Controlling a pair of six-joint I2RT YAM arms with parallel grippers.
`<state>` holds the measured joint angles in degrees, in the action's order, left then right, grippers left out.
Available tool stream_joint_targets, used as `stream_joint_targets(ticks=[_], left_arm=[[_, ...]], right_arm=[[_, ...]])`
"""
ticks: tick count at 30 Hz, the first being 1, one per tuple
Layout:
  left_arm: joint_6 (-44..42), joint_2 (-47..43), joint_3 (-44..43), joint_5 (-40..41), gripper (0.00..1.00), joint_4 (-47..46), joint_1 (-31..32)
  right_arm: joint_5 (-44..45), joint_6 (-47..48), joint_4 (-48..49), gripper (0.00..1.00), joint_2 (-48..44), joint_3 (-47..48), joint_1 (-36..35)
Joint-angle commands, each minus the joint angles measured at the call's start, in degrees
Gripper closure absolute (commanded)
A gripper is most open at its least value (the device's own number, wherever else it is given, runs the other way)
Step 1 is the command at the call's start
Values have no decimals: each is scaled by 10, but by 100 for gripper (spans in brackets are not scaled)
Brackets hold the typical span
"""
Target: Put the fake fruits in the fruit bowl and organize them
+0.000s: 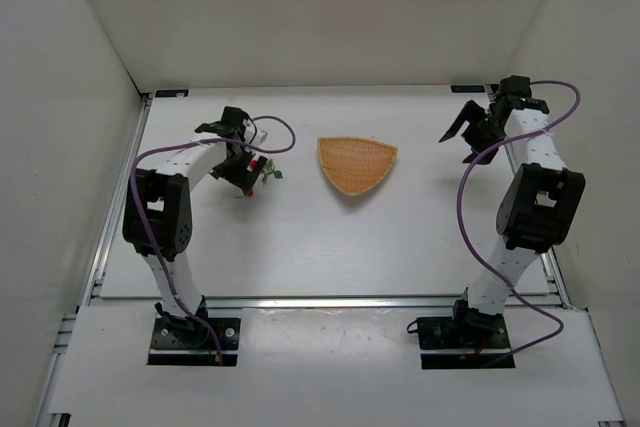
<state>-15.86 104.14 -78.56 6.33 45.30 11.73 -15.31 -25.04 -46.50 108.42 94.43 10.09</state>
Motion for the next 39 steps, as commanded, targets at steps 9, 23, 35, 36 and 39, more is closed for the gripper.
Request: stream_joint_targets(ticks=[9,23,35,36,39], left_arm=[[-44,78,-4,-4,11,-4,67],[-25,135,-44,20,58,7,80],[-9,124,-149,20,72,77,108],[-15,124,-168,26,72,77,119],[-47,124,-240,45,72,59,177]], right_arm=[[-9,6,5,11,-22,-12,-3],[-3,6,-5,11,-22,0,-3],[-3,6,-5,11,-17,5,-3],[-3,6,-5,11,-17,5,-3],[-14,0,0,11,-17,0,-3]])
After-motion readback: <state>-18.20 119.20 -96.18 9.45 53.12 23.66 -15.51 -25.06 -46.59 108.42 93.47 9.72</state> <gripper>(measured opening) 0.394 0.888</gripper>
